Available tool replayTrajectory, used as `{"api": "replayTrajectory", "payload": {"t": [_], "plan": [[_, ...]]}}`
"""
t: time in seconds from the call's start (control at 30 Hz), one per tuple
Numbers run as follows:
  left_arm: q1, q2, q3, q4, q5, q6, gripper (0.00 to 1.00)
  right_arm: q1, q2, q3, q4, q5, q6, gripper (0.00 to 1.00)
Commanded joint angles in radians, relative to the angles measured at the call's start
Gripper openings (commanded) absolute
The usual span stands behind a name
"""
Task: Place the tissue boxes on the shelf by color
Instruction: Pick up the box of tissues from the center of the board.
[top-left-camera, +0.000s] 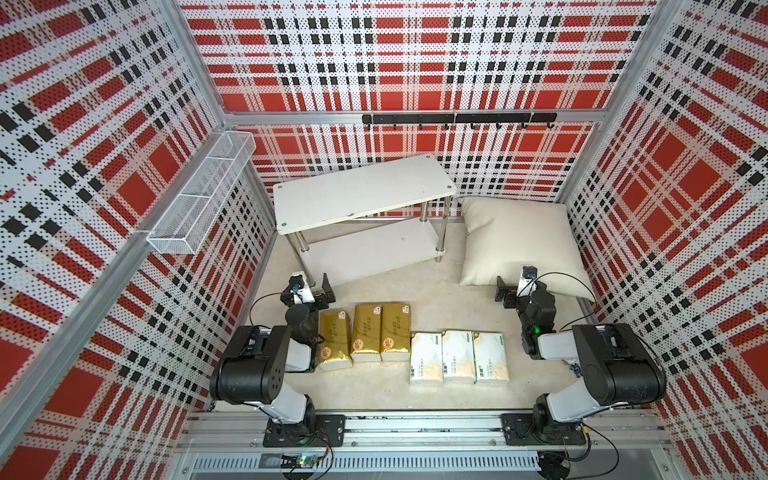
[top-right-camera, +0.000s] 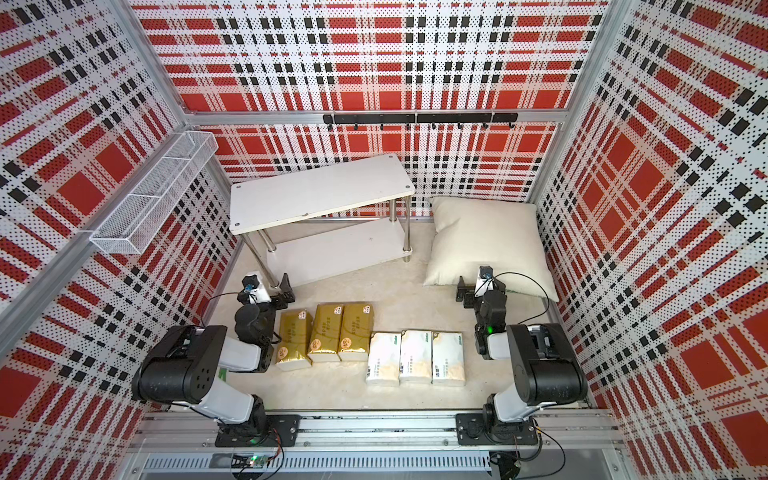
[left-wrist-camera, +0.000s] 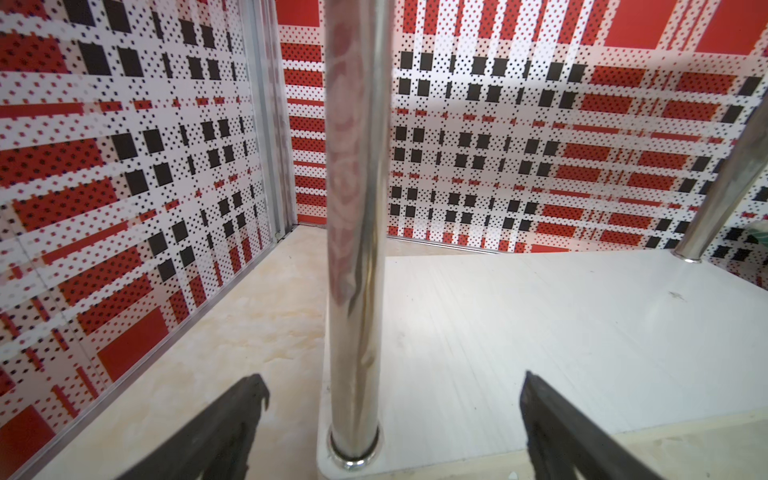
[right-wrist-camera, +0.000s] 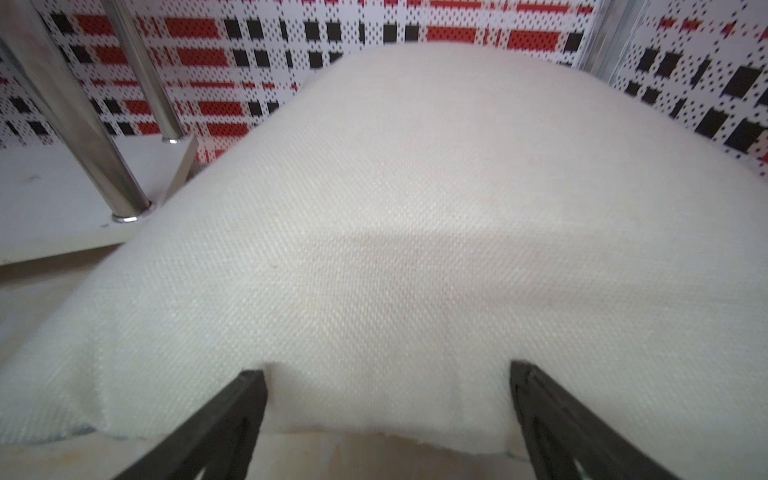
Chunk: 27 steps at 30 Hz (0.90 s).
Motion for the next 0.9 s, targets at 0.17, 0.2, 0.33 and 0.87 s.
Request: {"api": "replayTrajectory", "payload": {"t": [0.17, 0.2, 0.33, 0.87], "plan": [[-0.102, -0.186, 0.036, -0.171, -0.242, 0.054, 0.99, 0.071, -0.156, 0.170, -0.419, 0.061, -0.017, 1.00], [-0.113, -0.213, 0.046, -0.217, -0.261, 0.065, 0.99, 0.092, -0.165, 0.189, -0.477, 0.106, -0.020, 1.00], [-0.116, -0.318, 0.119, -0.419, -0.270, 0.052, 0.99, 0.140, -0.226, 0.226, -0.646, 0.158, 0.029, 1.00], [-0.214, -0.375, 0.464, -1.242, -0.448, -0.251, 0.99, 0.385, -0.394, 0.362, -1.262, 0.265, 0.333, 1.00]]}}
